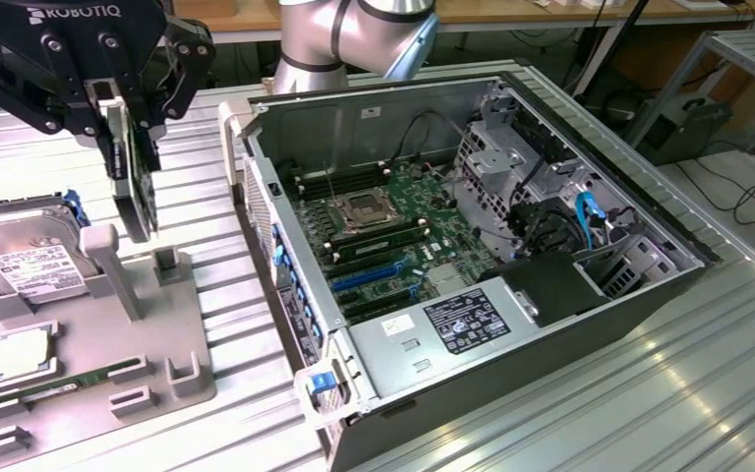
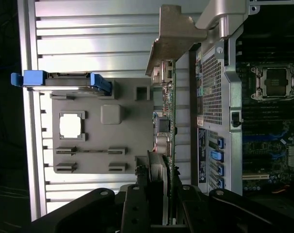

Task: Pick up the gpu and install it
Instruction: 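Pick up the gpu and move the gpu toward the slot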

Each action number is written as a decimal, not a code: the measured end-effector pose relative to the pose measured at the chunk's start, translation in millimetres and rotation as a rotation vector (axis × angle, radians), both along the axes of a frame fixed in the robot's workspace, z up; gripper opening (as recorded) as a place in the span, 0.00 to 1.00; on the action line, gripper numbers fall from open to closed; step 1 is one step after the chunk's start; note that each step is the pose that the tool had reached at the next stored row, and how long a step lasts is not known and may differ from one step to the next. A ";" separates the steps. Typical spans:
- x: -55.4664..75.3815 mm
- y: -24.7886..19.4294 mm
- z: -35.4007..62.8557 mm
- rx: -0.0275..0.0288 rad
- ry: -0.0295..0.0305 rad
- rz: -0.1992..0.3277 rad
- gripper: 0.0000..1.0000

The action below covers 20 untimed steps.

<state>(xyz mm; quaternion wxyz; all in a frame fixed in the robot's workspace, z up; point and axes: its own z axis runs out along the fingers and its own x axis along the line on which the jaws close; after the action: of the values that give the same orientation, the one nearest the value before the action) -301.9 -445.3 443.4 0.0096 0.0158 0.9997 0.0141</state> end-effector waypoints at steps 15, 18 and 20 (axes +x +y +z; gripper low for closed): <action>11.5 0.0 0.0 0.0000 0.0000 0.000 0.27; 13.3 0.0 0.0 0.0000 0.0001 0.000 0.27; 14.5 0.0 0.0 0.0000 -0.0001 0.000 0.27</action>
<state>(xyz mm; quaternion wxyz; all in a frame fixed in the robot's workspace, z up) -287.4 -445.3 443.3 0.0096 0.0158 0.9997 0.0141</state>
